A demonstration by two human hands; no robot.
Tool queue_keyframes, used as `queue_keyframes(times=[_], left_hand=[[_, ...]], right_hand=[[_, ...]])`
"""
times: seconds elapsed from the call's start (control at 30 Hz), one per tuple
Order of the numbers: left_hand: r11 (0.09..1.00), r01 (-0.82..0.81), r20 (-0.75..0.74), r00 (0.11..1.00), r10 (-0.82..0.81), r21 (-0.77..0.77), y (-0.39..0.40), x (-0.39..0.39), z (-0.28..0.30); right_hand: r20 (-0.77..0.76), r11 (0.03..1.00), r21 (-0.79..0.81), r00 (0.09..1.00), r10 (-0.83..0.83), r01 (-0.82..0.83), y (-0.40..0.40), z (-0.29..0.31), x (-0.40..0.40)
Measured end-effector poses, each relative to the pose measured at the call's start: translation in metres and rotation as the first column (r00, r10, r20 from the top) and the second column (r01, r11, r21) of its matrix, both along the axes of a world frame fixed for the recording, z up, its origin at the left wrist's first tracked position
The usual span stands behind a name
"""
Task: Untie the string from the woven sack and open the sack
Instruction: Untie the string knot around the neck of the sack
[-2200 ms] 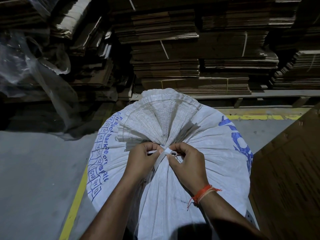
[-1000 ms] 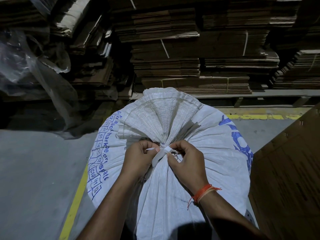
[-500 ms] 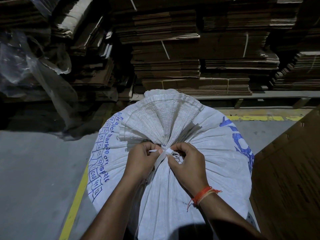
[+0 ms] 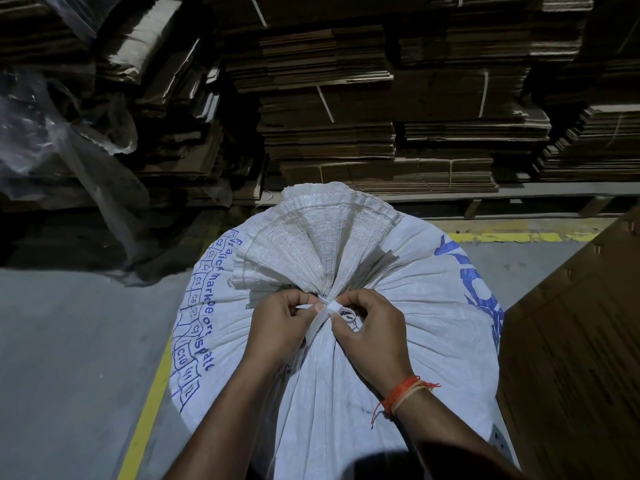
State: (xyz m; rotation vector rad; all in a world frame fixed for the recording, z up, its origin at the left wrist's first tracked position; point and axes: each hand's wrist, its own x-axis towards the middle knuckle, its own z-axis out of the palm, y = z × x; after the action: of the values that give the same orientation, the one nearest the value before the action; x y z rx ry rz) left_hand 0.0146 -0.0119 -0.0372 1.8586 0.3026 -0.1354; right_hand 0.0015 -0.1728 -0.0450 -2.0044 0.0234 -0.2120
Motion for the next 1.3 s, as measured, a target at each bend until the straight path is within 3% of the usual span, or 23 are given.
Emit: queue_keyframes(times=[0.4, 1.3], left_hand=[[0.998, -0.017, -0.004, 1.000, 0.017, -0.065, -0.0007, -0.0007, 0.0005], [0.996, -0.016, -0.011, 1.000, 0.015, -0.088, 0.0007, -0.0013, 0.0011]], right_hand=[[0.029, 0.995, -0.101, 0.999, 0.021, -0.018, 0.0029, 0.0005, -0.0016], [-0.012, 0.999, -0.050, 1.000, -0.020, 0.019, 0.0014, -0.0021, 0.0017]])
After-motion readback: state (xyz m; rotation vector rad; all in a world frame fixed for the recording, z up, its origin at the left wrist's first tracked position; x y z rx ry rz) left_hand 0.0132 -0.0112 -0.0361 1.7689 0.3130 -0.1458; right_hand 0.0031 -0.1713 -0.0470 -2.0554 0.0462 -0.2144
